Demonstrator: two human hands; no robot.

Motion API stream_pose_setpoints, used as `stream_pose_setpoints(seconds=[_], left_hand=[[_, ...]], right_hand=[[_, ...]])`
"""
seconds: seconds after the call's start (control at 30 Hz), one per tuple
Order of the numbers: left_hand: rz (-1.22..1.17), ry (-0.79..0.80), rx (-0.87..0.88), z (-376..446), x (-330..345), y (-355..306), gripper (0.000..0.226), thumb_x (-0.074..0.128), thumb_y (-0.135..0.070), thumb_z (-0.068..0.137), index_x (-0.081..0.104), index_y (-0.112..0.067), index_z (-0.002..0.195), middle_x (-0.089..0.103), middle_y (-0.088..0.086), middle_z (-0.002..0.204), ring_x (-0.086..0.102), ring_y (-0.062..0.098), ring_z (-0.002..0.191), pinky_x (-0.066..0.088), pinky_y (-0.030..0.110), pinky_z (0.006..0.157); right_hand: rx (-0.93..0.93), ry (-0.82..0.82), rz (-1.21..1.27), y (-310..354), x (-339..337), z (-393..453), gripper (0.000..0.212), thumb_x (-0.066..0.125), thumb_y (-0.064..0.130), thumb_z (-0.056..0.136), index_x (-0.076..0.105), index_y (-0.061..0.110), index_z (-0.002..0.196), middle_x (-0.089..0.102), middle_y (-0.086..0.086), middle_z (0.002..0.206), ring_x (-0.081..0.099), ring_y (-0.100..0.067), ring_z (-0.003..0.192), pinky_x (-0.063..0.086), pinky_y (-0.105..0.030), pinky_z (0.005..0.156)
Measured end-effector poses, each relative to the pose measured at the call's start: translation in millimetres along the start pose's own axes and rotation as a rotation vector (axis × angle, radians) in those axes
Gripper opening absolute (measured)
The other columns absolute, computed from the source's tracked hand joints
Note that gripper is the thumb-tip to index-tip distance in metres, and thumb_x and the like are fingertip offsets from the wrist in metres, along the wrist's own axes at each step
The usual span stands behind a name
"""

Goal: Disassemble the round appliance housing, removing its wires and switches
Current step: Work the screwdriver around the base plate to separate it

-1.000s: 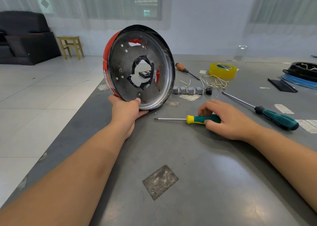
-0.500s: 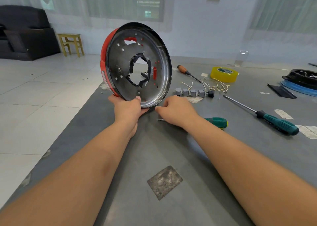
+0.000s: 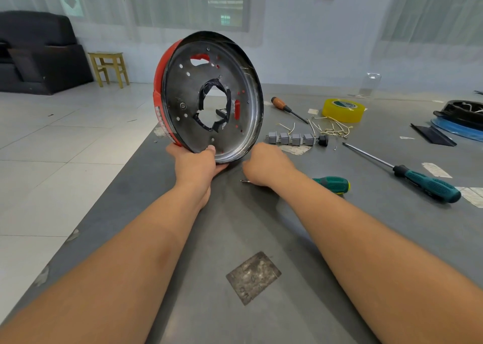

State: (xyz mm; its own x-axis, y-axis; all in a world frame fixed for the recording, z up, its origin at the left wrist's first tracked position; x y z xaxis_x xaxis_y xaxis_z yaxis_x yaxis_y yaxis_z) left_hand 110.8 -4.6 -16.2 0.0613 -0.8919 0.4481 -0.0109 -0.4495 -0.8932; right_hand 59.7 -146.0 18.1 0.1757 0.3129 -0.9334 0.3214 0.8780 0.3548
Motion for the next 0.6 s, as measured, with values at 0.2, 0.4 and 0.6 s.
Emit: stream_pose_setpoints(seconds=[0.2, 0.4, 0.6], left_hand=[[0.044, 0.027, -0.015, 0, 0, -1, 0.046, 0.059, 0.006, 0.100, 0.033, -0.019, 0.129, 0.050, 0.001, 0.126, 0.064, 0.020, 0.105, 0.067, 0.045, 0.077], [0.055, 0.033, 0.008, 3, 1, 1, 0.045, 0.060, 0.005, 0.099, 0.034, -0.018, 0.127, 0.051, -0.005, 0.118, 0.065, 0.017, 0.104, 0.066, 0.041, 0.074], [0.093, 0.041, 0.032, 7, 1, 5, 0.045, 0.062, 0.004, 0.099, 0.036, -0.023, 0.123, 0.051, -0.009, 0.119, 0.064, 0.018, 0.108, 0.066, 0.043, 0.076]], right_hand=[[0.062, -0.161, 0.308, -71, -46, 22, 0.022, 0.059, 0.023, 0.098, 0.071, 0.016, 0.081, 0.076, -0.011, 0.094, 0.069, -0.030, 0.095, 0.055, -0.036, 0.086], [0.191, -0.354, 0.535, -179, -67, 37, 0.009, 0.058, 0.015, 0.102, 0.065, 0.008, 0.100, 0.073, -0.007, 0.082, 0.068, -0.021, 0.074, 0.059, -0.044, 0.087], [0.239, -0.427, 0.335, -228, -64, 53, 0.010, 0.058, 0.019, 0.101, 0.067, 0.015, 0.103, 0.074, -0.008, 0.097, 0.068, -0.026, 0.094, 0.051, -0.035, 0.090]])
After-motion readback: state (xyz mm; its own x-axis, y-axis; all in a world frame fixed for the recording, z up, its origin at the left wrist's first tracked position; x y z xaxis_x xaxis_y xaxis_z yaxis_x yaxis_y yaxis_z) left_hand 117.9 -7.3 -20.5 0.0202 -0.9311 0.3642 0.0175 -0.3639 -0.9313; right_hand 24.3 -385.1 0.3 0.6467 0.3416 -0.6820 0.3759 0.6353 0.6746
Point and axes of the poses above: each hand's wrist, its own z-axis towards the middle knuckle, its own x-axis out of the palm, y = z × x, the point moved 4 cm from there along z, towards the middle knuckle
